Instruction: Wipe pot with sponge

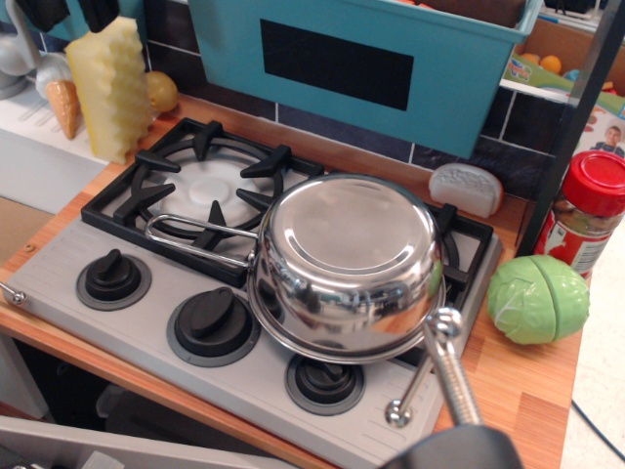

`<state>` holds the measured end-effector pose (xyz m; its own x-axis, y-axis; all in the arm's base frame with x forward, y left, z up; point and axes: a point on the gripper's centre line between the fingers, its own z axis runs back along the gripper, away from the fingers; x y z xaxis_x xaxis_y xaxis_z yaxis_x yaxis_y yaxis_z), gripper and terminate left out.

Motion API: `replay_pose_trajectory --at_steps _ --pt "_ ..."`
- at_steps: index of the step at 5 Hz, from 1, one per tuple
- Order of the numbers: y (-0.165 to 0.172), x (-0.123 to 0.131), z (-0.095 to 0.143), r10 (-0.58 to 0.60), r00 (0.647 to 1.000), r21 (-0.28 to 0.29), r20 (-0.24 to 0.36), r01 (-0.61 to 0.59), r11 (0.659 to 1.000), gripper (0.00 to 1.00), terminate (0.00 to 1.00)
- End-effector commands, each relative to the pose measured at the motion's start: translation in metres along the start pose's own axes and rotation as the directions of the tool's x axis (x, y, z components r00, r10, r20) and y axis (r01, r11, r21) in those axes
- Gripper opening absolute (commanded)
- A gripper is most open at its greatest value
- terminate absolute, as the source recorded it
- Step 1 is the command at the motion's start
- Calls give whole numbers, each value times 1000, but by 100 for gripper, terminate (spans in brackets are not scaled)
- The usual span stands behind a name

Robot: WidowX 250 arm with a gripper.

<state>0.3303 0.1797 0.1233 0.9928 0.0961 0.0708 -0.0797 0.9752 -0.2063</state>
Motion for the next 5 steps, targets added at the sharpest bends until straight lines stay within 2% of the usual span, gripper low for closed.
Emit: replay_pose_trajectory --at_steps 1,4,5 --pt "-9 0 -5 -36 999 29 15 35 999 100 0" --pt "-6 9 -32 7 1000 101 18 -9 995 100 0" --pt "-5 9 -30 17 1000 74 12 -18 997 0 0"
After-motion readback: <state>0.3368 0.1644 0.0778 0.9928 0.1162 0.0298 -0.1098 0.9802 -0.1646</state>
